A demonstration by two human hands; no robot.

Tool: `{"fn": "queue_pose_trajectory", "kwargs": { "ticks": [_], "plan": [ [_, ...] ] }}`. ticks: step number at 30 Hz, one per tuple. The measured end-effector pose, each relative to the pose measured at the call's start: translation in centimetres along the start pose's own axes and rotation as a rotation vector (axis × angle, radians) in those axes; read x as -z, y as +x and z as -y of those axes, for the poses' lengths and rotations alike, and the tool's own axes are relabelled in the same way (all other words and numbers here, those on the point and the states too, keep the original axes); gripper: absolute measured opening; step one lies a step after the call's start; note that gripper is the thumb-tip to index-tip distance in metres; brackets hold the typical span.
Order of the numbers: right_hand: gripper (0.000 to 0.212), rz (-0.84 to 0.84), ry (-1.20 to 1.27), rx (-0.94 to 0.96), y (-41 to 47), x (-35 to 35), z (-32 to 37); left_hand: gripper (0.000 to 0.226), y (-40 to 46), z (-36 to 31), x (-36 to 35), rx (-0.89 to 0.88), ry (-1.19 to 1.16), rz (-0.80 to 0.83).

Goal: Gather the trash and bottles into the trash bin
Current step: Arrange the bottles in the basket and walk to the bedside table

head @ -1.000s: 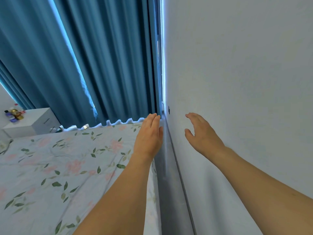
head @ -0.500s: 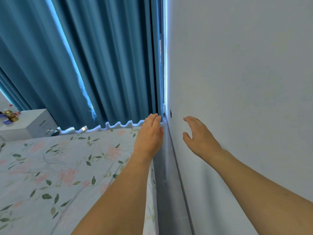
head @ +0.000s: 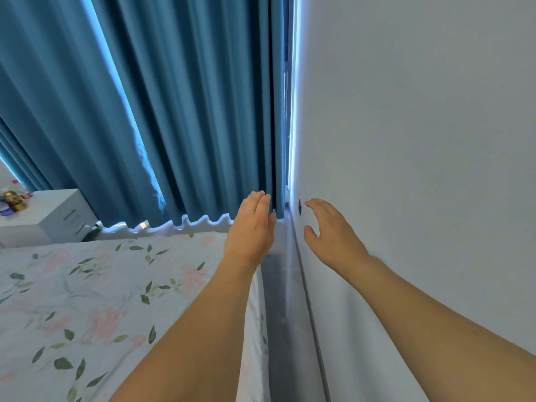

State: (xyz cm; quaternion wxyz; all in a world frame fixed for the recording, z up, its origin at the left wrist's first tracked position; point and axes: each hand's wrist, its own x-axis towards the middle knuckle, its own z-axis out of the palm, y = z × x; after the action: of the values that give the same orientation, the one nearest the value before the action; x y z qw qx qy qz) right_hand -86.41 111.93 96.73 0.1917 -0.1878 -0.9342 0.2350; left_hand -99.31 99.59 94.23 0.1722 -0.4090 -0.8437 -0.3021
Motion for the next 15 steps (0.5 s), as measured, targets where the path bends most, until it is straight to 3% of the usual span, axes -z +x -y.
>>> {"fn": "queue_pose_trajectory", "kwargs": {
  "ticks": [6,15],
  "plan": [
    [0.055,0.027,-0.012,-0.007,8.7,-2.5,-1.1,0.043,7.3,4.8,-3.5,0.017,-0.006,0.011],
    [0.056,-0.005,-0.017,0.052,16.9,-1.7,-2.8,0.044,14.5,6.0,-4.4,0.011,0.037,-0.021]
  ]
}}
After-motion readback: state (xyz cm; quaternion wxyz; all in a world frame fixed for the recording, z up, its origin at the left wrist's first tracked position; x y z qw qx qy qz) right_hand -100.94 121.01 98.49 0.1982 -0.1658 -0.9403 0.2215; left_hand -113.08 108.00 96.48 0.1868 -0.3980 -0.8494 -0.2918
